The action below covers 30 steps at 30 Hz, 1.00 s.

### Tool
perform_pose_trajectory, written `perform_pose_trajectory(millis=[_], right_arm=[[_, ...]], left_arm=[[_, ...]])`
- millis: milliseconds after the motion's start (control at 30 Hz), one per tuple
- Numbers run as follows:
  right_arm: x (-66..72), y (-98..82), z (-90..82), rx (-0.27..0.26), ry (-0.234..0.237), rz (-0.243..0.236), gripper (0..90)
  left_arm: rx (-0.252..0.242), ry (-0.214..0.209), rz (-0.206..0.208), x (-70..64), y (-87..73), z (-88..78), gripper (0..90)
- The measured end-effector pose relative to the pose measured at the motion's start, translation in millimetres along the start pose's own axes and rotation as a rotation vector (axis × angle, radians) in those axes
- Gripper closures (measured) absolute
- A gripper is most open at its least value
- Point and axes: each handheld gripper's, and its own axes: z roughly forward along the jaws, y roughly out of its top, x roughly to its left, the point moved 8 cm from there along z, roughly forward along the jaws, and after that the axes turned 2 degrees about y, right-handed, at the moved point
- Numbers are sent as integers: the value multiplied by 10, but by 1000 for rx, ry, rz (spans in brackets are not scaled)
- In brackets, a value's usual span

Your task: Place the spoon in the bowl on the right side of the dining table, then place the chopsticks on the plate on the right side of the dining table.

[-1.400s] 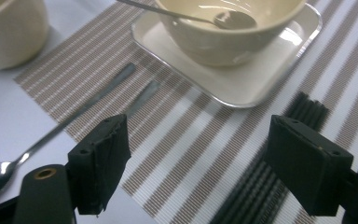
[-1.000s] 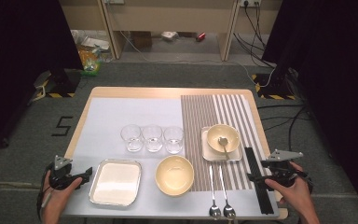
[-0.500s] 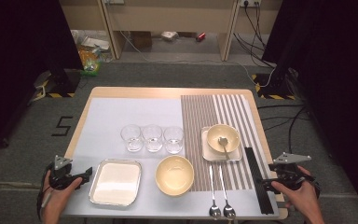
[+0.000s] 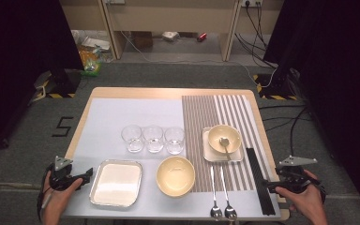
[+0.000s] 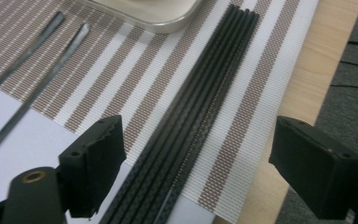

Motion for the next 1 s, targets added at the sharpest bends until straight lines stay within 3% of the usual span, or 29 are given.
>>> perform_pose_trajectory(millis=[100,133,367,533,833,967,1000], right_arm=[[-51,-23,8,2,-11,-11,220],[-41,-37,5,11,-8,11,239],[-112,-108,21,42,-32,33,315],[-143,-114,4,40,-44,13,365],[-137,-128,2,56,-50,17,381],[-136,-113,-8,51,-48,-3,390],[-114,-119,-12,58,-48,14,392]], left_arm=[[1,0,0,1,0,0,137],[1,0,0,1,0,1,137],[2,0,0,0,0,1,136],[2,0,0,0,0,1,136],[2,0,1,0,0,1,136],[2,0,1,0,0,0,136],[2,0,1,0,-1,0,136]])
